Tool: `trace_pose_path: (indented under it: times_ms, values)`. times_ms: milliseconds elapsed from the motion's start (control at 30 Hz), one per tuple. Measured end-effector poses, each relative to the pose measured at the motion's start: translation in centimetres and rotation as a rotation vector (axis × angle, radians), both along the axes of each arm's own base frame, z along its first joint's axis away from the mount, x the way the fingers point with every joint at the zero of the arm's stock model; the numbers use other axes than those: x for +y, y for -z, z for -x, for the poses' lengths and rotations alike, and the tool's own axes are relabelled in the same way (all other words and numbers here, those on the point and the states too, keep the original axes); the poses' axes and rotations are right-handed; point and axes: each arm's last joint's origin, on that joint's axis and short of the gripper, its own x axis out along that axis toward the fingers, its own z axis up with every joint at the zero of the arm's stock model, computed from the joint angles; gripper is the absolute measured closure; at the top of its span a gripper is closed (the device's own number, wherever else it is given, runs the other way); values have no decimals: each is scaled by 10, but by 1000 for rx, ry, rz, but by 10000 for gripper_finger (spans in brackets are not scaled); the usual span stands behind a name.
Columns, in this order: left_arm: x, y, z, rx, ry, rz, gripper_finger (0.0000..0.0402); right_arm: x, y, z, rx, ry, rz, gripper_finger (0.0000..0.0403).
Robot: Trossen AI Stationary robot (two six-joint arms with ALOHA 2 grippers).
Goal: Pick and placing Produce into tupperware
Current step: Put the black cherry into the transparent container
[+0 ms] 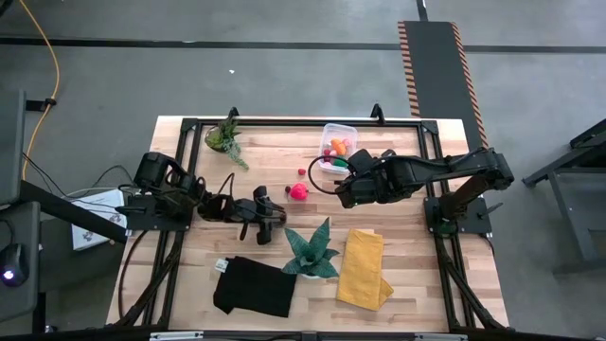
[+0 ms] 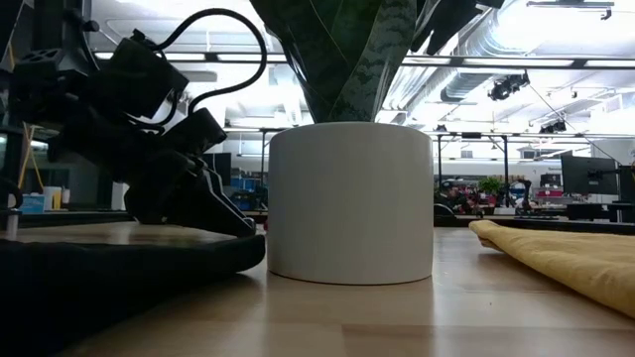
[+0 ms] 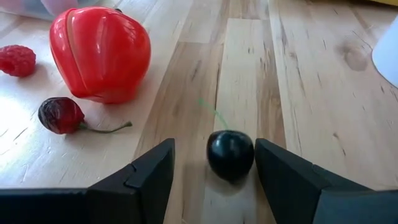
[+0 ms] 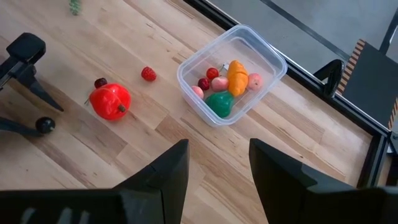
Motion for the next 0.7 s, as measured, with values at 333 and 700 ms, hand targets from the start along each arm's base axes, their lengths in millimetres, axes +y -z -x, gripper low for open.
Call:
trace_pose_path:
  times_ms: [333,700]
  values:
    - [-1,0,0,0,18,11,193,0,0,0,-4,4,1,243]
    - [-1,0,0,1,18,11,193,0,0,0,-15,19,-4,243]
